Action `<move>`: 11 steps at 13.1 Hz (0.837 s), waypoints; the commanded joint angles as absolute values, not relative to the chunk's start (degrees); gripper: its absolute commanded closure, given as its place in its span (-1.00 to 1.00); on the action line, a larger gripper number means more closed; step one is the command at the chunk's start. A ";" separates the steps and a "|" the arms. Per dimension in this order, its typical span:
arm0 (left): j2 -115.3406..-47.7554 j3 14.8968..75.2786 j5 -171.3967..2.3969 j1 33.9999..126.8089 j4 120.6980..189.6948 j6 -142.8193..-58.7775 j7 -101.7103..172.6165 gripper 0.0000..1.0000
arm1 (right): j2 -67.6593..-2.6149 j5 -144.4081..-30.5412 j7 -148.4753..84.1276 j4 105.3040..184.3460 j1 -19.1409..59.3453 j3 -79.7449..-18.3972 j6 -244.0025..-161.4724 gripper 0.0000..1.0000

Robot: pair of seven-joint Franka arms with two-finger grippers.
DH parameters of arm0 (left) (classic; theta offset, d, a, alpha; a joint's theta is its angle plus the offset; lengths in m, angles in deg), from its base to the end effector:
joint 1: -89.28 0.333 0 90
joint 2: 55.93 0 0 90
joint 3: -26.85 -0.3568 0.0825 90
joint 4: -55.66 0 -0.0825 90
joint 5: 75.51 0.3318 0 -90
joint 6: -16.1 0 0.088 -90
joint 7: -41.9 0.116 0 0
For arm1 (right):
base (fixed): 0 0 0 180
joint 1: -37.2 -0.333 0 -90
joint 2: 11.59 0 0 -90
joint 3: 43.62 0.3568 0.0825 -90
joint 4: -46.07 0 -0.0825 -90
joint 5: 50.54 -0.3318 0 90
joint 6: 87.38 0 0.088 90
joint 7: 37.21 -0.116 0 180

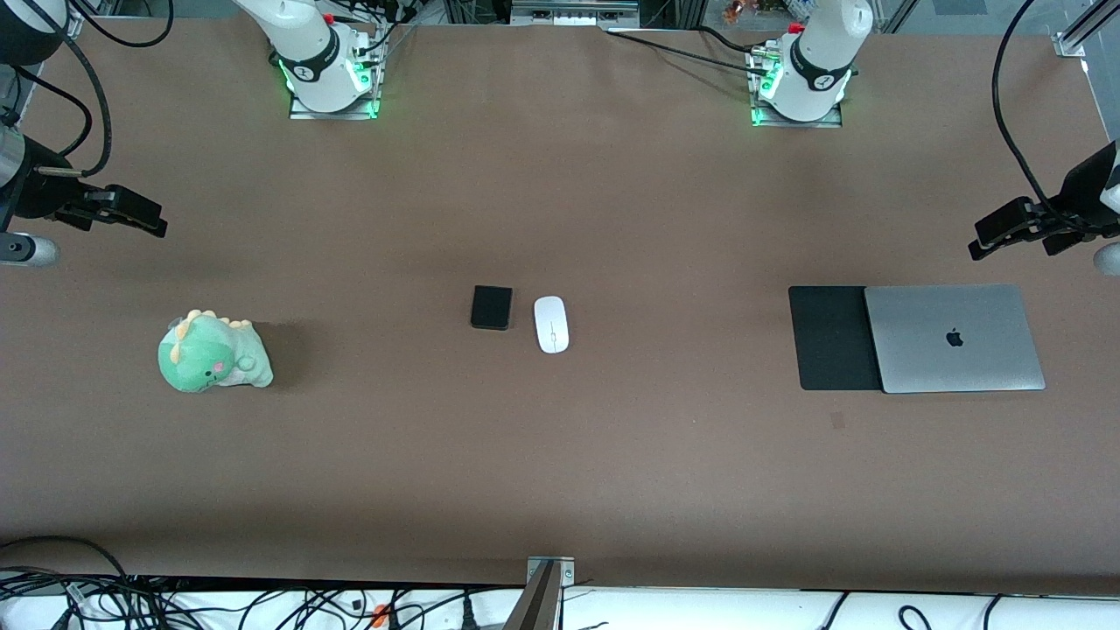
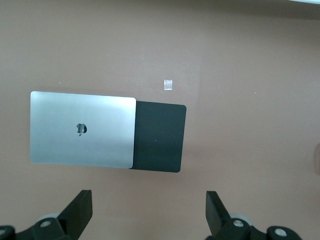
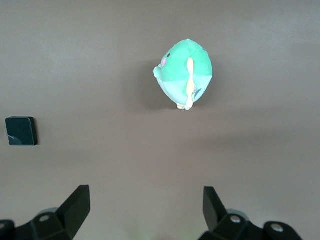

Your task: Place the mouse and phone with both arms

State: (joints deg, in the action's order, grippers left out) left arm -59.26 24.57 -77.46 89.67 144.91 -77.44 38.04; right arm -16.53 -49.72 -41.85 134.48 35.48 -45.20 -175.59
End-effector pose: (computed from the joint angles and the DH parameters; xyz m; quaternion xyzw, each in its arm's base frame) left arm 0.5278 0.0201 0.6375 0.9982 0.0578 0.0082 0.0159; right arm 0.5262 0.0003 0.6210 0.9982 -0.0391 -0.0444 0.0102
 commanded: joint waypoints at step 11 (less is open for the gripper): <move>-59.00 25.35 -76.12 89.98 142.67 -73.28 36.81 -1.00 | -17.30 -49.66 -41.42 132.73 35.53 -44.85 -174.39 -1.00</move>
State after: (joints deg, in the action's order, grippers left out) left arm -59.23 24.69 -77.32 89.68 143.60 -74.70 37.60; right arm -16.53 -49.72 -41.82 134.48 35.45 -45.09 -175.63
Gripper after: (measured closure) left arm 0.000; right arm 0.000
